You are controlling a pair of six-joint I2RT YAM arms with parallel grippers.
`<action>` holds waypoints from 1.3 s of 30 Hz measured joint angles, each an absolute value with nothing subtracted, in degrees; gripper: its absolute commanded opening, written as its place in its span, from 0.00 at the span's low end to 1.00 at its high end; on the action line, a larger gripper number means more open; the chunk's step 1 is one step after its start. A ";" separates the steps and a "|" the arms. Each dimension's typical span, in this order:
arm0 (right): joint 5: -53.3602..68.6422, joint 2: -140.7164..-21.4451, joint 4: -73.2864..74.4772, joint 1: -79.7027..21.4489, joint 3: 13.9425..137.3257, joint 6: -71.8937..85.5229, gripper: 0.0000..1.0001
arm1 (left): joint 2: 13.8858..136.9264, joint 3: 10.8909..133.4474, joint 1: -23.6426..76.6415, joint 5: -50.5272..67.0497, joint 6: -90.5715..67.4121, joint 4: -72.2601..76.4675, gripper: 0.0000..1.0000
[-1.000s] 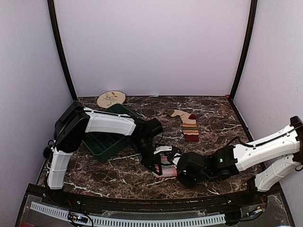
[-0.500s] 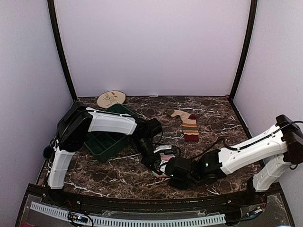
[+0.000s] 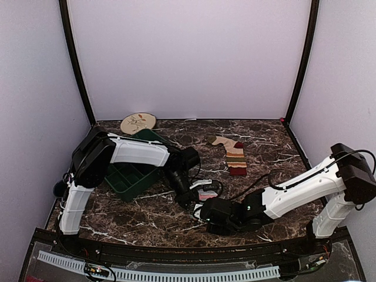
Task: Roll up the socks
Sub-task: Roll the sock at the center of the board.
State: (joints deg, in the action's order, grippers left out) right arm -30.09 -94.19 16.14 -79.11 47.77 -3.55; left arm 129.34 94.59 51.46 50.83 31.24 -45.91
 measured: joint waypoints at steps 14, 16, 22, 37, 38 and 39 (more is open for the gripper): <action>-29.78 -94.28 13.65 -76.14 47.75 -8.51 0.65 | 130.06 95.15 51.09 51.99 31.22 -46.37 0.00; -29.50 -94.28 13.63 -76.12 47.66 -8.82 0.63 | 130.34 95.59 50.98 52.07 31.20 -46.54 0.00; -28.10 -94.28 13.74 -76.12 47.18 -9.54 0.48 | 130.82 96.07 50.74 52.75 31.03 -46.92 0.00; -24.56 -95.04 13.52 -75.26 46.98 -9.69 0.19 | 131.61 96.97 50.61 53.43 30.76 -47.48 0.00; -24.16 -95.11 13.45 -75.07 46.98 -9.69 0.17 | 131.68 97.10 50.61 53.45 30.74 -47.55 0.00; -23.81 -95.22 13.32 -74.87 46.98 -9.56 0.16 | 131.72 97.17 50.57 53.41 30.70 -47.59 0.02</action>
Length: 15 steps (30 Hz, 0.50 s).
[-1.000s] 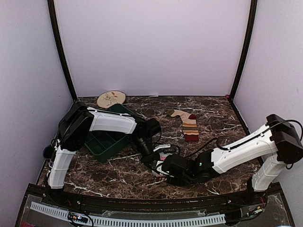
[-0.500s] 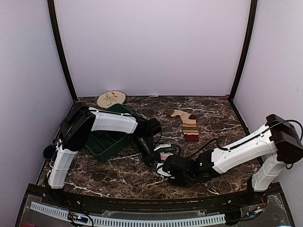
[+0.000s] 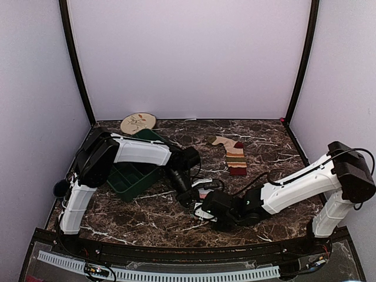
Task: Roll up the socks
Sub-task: Roll the sock at the center of the board.
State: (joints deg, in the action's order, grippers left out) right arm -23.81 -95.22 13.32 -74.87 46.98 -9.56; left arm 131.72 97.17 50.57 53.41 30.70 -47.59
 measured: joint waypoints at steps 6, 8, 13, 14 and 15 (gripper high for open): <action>-21.93 -95.53 12.80 -73.45 47.20 -9.39 0.11 | 131.92 97.49 50.15 52.82 28.47 -47.42 0.29; -21.15 -95.53 12.78 -72.90 47.31 -9.34 0.10 | 131.92 97.67 49.82 52.49 26.94 -47.33 0.33; -19.05 -95.53 12.88 -71.44 47.79 -9.10 0.10 | 131.92 98.52 48.58 51.51 24.45 -47.13 0.98; -18.74 -95.53 12.88 -71.22 47.83 -9.08 0.10 | 131.92 98.65 48.36 51.62 23.97 -47.09 0.98; -18.44 -95.53 12.91 -71.07 47.90 -9.02 0.10 | 131.92 99.00 48.03 51.92 23.57 -47.18 0.99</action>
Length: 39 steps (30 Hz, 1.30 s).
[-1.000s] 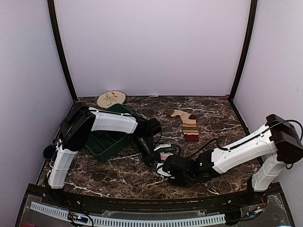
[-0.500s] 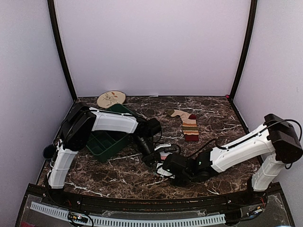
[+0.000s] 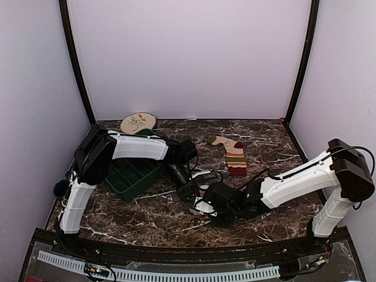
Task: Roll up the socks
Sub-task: Roll the sock at the center of the board.
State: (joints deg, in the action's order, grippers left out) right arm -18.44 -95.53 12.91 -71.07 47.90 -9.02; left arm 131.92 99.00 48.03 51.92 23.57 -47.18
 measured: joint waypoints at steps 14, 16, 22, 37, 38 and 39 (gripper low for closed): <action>-16.32 -94.48 13.08 -70.81 48.07 -7.70 0.10 | 126.23 92.60 47.51 45.67 19.53 -41.01 0.99; -16.12 -94.08 13.65 -70.81 48.07 -7.07 0.10 | 124.16 89.69 47.44 41.80 18.48 -38.70 0.99; -14.66 -93.84 16.62 -70.46 48.90 -5.32 0.10 | 118.13 81.10 47.29 32.27 15.29 -28.99 0.99; -4.80 -93.93 22.57 -66.19 53.76 -2.70 0.11 | 104.38 58.37 47.05 21.17 8.43 -8.16 0.99; -3.81 -93.97 22.85 -65.67 53.89 -2.44 0.11 | 103.15 56.71 47.18 20.62 8.21 -7.18 0.99; -2.59 -94.13 23.27 -65.01 54.15 -2.20 0.11 | 101.51 54.52 47.44 19.88 8.01 -5.74 0.99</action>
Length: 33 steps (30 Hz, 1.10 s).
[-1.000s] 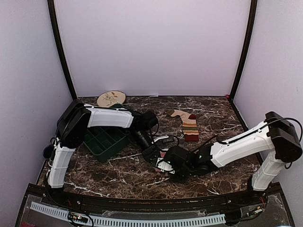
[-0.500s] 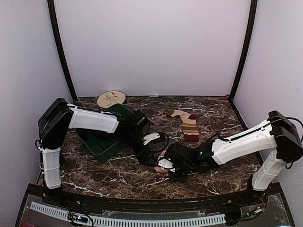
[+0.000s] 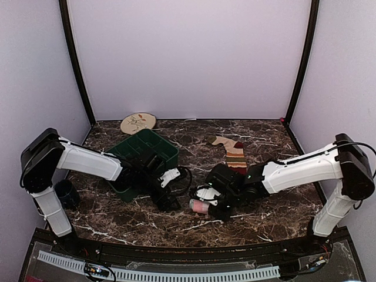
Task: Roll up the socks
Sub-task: Roll the sock at the center of the board.
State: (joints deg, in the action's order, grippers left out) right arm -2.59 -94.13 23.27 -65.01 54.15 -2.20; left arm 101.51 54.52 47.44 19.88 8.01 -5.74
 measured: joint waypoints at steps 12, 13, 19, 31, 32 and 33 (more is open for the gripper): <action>12.60 -101.10 26.20 -59.46 59.77 -0.49 0.11 | 87.96 41.63 58.96 10.07 12.01 9.04 0.99; 13.85 -101.27 26.17 -58.92 59.81 -0.30 0.11 | 87.61 41.08 59.44 9.39 12.49 9.87 0.99; 21.08 -102.26 26.96 -56.01 60.29 0.58 0.12 | 86.91 39.16 61.41 4.71 17.15 14.52 0.99; 32.56 -105.56 30.63 -52.10 62.43 0.47 0.12 | 93.86 41.71 67.31 0.62 31.86 18.44 0.99; 33.23 -105.60 30.98 -51.75 62.43 0.47 0.12 | 94.65 42.04 67.83 -0.19 32.80 18.46 0.99; 33.82 -105.60 31.38 -51.42 62.43 0.45 0.12 | 95.66 42.46 68.51 -1.19 33.67 18.61 0.99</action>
State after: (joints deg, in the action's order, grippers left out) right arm 33.82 -105.60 31.38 -51.42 62.43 0.45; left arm 95.66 42.46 68.51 -1.19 33.67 18.61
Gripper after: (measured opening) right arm 0.123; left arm 0.991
